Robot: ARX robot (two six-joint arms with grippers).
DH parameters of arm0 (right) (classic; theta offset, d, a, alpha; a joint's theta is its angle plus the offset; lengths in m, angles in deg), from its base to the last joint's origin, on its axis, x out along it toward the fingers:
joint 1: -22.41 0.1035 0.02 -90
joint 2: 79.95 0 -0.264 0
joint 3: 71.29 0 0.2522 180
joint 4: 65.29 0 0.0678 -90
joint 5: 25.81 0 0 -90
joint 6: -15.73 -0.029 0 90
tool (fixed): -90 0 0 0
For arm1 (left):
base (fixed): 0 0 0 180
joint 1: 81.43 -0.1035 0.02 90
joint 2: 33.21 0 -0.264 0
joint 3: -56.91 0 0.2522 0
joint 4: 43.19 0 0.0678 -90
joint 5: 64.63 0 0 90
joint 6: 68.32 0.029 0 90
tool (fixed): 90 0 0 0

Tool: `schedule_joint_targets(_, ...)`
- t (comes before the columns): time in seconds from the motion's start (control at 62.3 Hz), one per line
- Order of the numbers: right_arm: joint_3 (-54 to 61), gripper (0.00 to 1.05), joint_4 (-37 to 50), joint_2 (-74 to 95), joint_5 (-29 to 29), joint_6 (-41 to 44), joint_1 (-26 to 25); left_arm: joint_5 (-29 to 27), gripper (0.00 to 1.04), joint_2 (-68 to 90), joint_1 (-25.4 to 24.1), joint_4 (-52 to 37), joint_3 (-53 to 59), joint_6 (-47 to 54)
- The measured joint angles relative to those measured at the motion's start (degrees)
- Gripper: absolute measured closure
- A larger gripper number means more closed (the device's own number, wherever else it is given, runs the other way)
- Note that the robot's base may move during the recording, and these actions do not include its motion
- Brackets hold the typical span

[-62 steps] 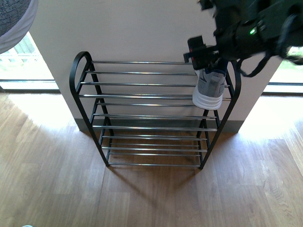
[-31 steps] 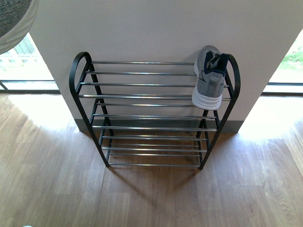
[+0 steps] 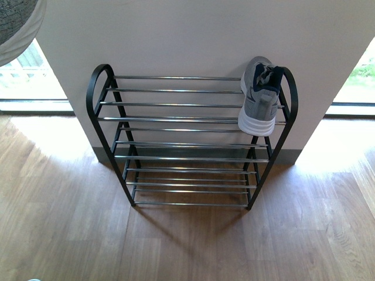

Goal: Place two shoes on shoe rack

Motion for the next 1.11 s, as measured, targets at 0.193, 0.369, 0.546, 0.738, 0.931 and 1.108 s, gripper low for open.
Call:
schedule_joint_targets(0.193,5.0,0.98,0.5,-4.1,0.4,0.4,-0.7,0.0,1.03,0.0,0.0,0.0,0.0,0.0)
schedule_joint_targets(0.369,7.7,1.03,0.3,-7.3,0.4,0.6,-0.8,0.0,1.03,0.0,0.0,0.0,0.0,0.0)
schedule_joint_targets(0.546,10.0,1.03,-0.7,-10.7,0.4,0.6,-0.8,0.0,1.03,0.0,0.0,0.0,0.0,0.0)
schedule_joint_targets(0.738,11.7,1.03,-2.7,-14.6,0.4,0.6,-0.8,0.0,1.03,0.0,0.0,0.0,0.0,0.0)
schedule_joint_targets(0.931,13.8,1.03,-4.3,-18.8,0.4,0.6,-0.8,0.0,1.03,0.0,0.0,0.0,0.0,0.0)
schedule_joint_targets(1.108,13.9,1.03,-14.6,-28.0,0.3,0.6,-0.8,0.0,1.03,0.0,0.0,0.0,0.0,0.0)
